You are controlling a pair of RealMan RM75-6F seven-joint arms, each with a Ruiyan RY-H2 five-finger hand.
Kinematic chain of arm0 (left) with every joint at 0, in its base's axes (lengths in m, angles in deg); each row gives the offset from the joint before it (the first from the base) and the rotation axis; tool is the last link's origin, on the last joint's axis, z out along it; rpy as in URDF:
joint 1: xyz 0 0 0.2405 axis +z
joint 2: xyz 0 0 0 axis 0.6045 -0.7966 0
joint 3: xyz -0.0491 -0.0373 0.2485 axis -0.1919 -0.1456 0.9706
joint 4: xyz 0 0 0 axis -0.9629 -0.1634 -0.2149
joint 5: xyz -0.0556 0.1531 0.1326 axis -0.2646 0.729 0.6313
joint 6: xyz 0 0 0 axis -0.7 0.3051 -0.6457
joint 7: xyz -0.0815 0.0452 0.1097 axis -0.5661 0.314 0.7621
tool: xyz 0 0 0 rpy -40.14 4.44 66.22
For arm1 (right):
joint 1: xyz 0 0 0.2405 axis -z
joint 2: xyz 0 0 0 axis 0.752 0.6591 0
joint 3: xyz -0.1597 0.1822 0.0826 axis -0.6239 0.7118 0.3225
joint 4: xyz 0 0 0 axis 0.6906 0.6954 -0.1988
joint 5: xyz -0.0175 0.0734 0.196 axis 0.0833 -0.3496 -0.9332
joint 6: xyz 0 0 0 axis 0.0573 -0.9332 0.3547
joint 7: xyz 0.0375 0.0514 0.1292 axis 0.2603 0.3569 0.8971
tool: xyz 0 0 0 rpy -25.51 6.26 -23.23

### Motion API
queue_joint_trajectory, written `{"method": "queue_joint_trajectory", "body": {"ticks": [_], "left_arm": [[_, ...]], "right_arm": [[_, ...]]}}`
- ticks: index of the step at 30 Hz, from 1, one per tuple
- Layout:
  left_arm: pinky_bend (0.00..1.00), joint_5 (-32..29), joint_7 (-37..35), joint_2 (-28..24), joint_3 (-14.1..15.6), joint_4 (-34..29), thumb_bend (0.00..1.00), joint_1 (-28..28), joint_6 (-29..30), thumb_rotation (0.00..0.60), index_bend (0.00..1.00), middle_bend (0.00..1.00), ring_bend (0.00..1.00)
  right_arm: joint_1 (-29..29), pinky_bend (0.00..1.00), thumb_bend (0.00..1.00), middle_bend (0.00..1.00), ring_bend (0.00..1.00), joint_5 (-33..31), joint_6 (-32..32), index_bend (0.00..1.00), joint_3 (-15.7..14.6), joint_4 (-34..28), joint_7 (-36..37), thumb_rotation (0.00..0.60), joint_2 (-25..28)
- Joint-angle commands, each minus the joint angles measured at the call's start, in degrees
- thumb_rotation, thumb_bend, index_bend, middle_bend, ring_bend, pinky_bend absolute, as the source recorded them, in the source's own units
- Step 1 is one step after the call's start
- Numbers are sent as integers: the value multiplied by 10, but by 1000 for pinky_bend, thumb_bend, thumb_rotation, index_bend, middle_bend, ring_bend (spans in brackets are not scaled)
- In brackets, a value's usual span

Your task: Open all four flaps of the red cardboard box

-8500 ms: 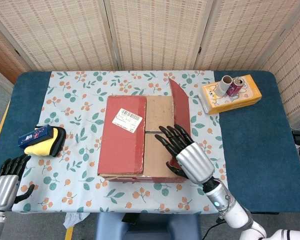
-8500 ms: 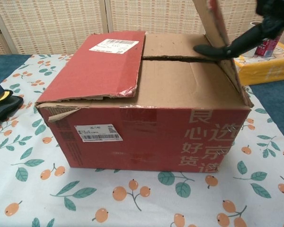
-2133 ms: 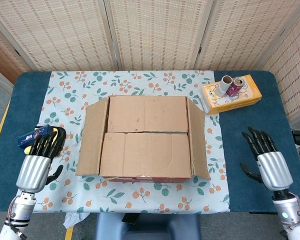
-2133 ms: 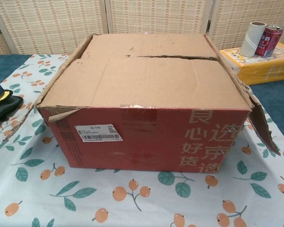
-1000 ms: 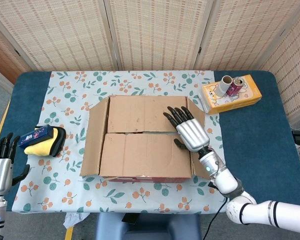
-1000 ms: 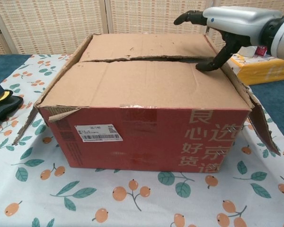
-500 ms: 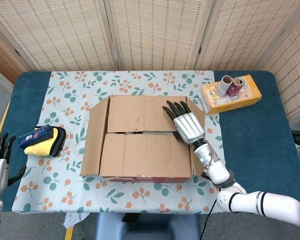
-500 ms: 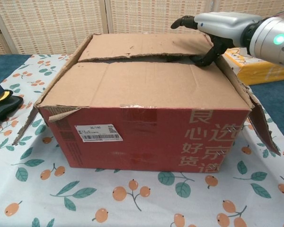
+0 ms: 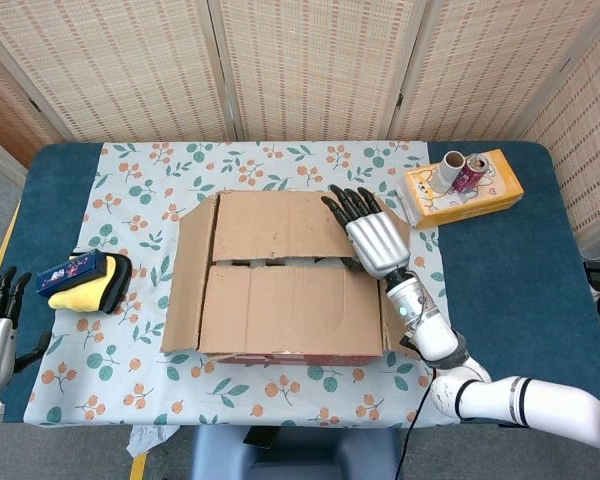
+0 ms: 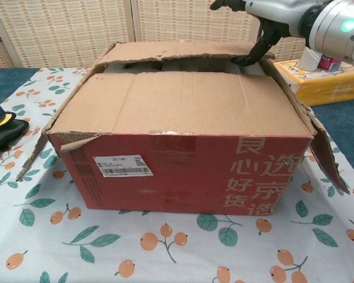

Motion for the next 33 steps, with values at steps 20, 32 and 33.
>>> {"method": "queue_joint_trajectory", "body": {"ticks": [20,32,33], "left_arm": [[0,-40,-78,-16,-14,46,379,-5,-49,600,0,9,0],[0,-56,-141,-24,-23,82,379,-5,-73,600,0,9,0],[0,-58,-147,-24,-23,86,379,-5,-75,600,0,9,0]], "right_arm": [[-60,0,385,0,0,-4,13,0,71,71,69,600,10],[-141,0,386,0,0,-29,66,0,101,237,103,600,-40],[-150,0,386,0,0,-33,73,0,103,257,106,600,-45]]}}
